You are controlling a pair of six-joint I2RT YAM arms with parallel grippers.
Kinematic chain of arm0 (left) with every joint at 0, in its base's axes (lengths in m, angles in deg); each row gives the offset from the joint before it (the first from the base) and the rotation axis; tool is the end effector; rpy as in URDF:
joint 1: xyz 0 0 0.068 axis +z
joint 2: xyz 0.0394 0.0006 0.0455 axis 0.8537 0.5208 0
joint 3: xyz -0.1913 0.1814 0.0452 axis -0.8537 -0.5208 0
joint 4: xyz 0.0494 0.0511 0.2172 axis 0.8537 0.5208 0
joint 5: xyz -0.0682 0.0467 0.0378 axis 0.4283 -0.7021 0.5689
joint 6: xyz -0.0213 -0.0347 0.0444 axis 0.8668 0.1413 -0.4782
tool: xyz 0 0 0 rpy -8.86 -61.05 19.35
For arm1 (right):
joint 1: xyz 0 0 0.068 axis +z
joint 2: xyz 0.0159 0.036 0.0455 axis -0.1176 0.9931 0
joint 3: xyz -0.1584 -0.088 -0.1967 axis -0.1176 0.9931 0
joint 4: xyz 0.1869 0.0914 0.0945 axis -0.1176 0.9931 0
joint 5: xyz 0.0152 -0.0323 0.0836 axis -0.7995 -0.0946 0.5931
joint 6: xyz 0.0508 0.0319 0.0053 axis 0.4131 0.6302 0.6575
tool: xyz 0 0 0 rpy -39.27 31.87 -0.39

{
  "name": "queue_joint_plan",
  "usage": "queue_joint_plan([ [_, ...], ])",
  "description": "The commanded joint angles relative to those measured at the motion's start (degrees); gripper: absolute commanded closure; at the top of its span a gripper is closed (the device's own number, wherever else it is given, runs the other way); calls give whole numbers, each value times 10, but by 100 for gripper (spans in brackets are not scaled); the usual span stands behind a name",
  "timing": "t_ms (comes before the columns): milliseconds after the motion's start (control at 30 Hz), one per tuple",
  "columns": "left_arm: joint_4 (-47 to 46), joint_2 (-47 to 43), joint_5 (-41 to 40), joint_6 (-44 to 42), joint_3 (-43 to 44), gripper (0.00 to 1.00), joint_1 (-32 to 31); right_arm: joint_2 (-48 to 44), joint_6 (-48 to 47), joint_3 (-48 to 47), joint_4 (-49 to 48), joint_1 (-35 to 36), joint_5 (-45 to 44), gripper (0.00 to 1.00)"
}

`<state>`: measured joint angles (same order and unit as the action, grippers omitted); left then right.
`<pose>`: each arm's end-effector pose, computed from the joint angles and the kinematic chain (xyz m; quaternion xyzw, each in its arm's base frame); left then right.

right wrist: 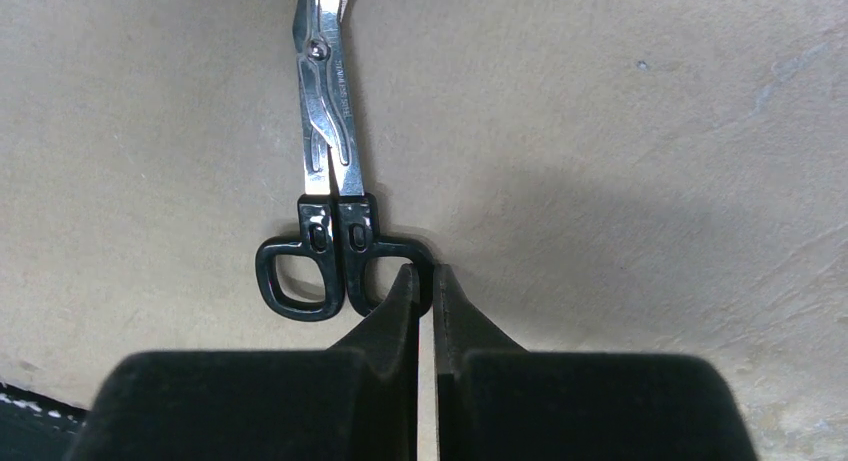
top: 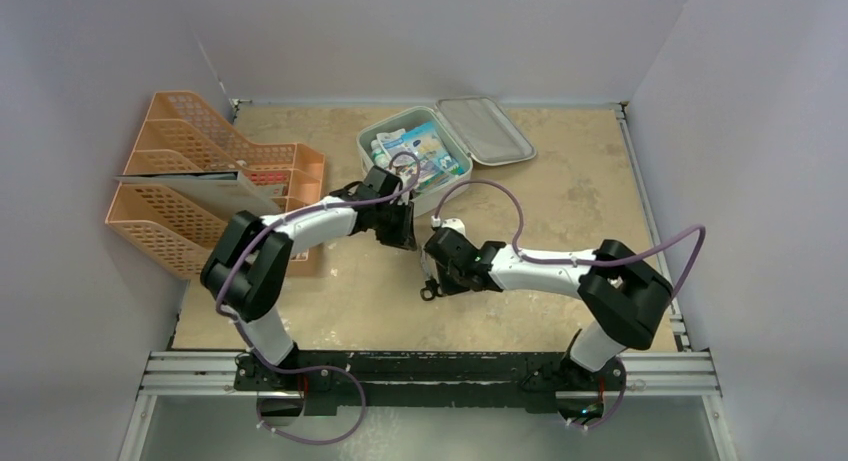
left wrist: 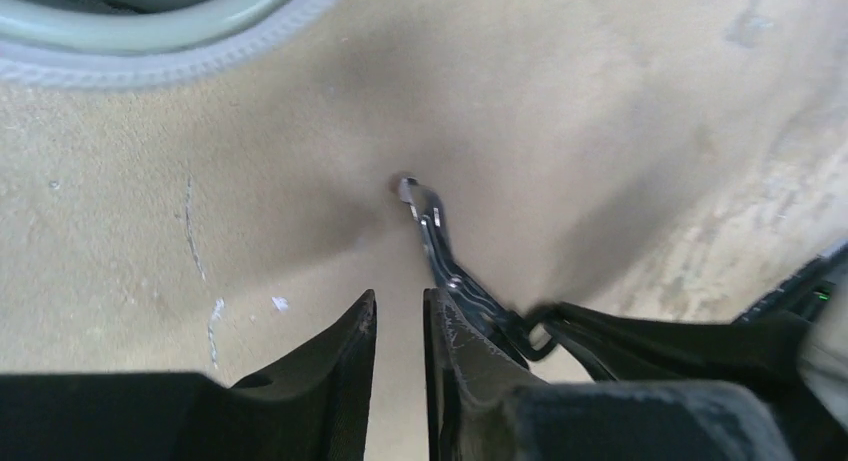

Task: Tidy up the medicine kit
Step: Pick up the scissors from the center of the board.

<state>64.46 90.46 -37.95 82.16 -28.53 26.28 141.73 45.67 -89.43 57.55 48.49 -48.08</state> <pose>0.2691 -0.1853 0.1782 0.0774 0.9508 -0.2528 0.1615 0.1734 0.2326 0.1766 -0.1085 0.9452 0.1370 0.2757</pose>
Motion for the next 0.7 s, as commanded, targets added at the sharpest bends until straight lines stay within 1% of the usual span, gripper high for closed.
queue_joint_plan([
  [0,13,-83,20,17,26,76,-1,-30,-22,30,-11,1,-3,100],
  [200,44,-154,25,7,57,58,5,-76,-51,52,-31,1,26,100],
  [300,66,-189,21,1,78,44,20,-96,-60,53,-29,1,27,100],
  [333,71,-200,21,-1,84,34,27,-104,-64,53,-29,2,27,100],
  [367,77,-209,22,-3,89,29,36,-111,-68,52,-28,1,25,100],
  [400,83,-224,24,-4,93,26,47,-118,-73,51,-27,1,23,100],
  [567,112,-274,48,-16,106,22,121,-140,-101,26,-16,0,20,100],
  [667,134,-302,40,-35,116,21,143,-137,-124,-4,-7,-9,22,100],
])
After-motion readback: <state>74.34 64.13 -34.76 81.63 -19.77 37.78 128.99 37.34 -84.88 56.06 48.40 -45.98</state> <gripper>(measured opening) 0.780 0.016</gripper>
